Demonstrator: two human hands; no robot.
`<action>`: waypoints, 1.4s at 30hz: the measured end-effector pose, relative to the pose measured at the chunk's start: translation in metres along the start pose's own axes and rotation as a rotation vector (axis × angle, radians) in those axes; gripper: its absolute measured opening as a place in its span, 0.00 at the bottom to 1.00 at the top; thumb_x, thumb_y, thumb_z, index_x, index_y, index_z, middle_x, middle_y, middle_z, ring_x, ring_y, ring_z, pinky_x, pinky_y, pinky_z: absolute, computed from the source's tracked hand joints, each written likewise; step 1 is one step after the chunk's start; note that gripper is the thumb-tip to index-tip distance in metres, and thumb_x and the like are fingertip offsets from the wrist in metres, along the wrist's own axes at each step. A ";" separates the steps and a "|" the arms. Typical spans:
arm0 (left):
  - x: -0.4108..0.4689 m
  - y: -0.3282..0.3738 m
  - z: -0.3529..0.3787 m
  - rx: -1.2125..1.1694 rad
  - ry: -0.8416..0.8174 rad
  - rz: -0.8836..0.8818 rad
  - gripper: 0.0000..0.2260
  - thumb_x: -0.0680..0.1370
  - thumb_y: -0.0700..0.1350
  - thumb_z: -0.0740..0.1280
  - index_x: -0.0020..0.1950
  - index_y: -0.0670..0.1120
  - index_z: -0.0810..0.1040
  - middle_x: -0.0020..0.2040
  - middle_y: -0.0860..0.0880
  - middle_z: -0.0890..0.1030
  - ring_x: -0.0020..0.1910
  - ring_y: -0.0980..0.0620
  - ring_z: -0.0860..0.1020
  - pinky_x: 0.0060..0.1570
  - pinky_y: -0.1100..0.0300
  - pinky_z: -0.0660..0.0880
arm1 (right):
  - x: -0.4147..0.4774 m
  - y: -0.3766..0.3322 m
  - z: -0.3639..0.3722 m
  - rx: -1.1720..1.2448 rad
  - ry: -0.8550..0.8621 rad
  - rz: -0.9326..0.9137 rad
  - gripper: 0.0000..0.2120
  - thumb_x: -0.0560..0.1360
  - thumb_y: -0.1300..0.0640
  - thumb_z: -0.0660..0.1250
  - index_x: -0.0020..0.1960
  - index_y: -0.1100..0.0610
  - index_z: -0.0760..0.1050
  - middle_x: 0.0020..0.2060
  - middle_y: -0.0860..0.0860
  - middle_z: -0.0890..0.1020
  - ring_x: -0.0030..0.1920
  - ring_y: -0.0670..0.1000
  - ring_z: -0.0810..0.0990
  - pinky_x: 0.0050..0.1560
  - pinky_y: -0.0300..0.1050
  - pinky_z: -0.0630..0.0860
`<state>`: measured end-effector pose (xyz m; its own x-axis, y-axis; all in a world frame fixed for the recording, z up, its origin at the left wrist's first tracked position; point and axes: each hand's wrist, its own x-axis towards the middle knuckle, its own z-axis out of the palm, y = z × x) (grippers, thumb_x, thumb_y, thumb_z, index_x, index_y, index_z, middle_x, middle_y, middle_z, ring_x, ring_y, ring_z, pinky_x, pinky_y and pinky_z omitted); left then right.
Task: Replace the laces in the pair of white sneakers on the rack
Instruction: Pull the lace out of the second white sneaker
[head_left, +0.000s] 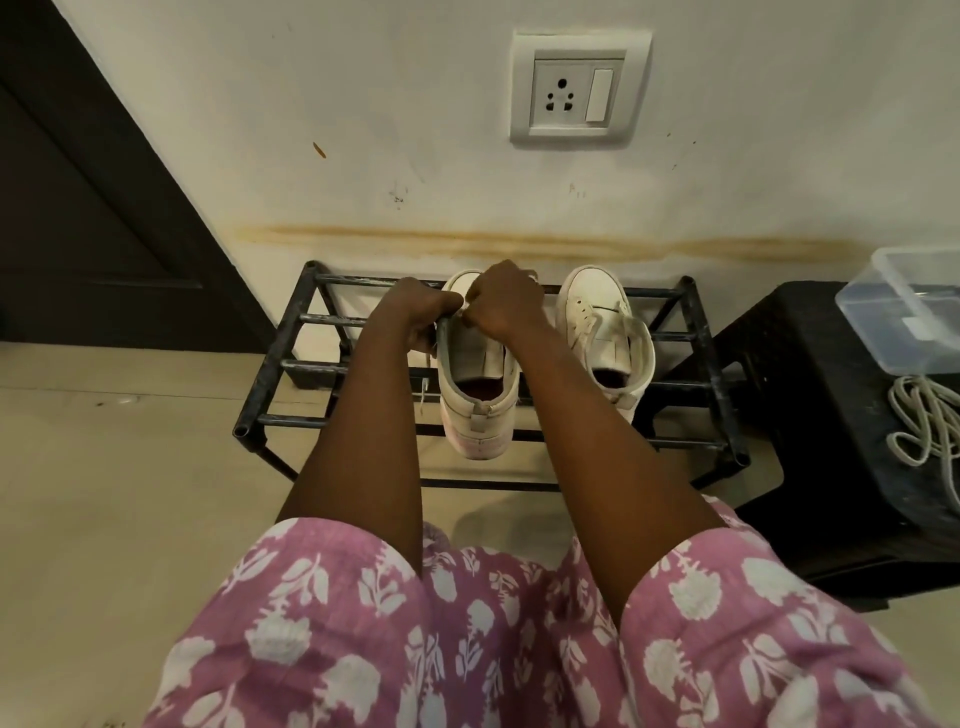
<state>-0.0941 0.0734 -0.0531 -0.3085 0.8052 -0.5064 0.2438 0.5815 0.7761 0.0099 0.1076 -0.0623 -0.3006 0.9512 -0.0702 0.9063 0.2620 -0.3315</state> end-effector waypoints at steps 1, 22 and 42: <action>0.000 0.000 0.000 -0.004 -0.003 -0.002 0.05 0.75 0.39 0.65 0.40 0.39 0.73 0.36 0.43 0.75 0.32 0.48 0.75 0.33 0.54 0.77 | -0.001 -0.002 0.005 -0.020 0.001 -0.007 0.17 0.74 0.53 0.66 0.61 0.59 0.76 0.59 0.56 0.76 0.61 0.61 0.72 0.61 0.52 0.70; 0.000 -0.001 0.000 -0.079 -0.040 -0.039 0.07 0.78 0.38 0.63 0.40 0.40 0.71 0.36 0.45 0.73 0.31 0.50 0.73 0.32 0.56 0.74 | -0.007 0.041 -0.036 0.341 0.388 0.518 0.12 0.77 0.64 0.59 0.60 0.64 0.73 0.59 0.59 0.77 0.61 0.61 0.75 0.58 0.52 0.74; 0.003 0.000 -0.001 -0.029 -0.005 -0.029 0.07 0.76 0.39 0.64 0.38 0.40 0.72 0.36 0.44 0.74 0.31 0.48 0.74 0.34 0.54 0.77 | -0.002 0.010 -0.009 0.448 0.127 0.325 0.13 0.76 0.60 0.63 0.58 0.61 0.77 0.56 0.57 0.79 0.58 0.57 0.78 0.53 0.44 0.75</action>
<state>-0.0960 0.0756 -0.0544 -0.3106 0.7888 -0.5304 0.2079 0.6009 0.7718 0.0223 0.1101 -0.0576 0.0365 0.9908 -0.1307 0.7232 -0.1164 -0.6808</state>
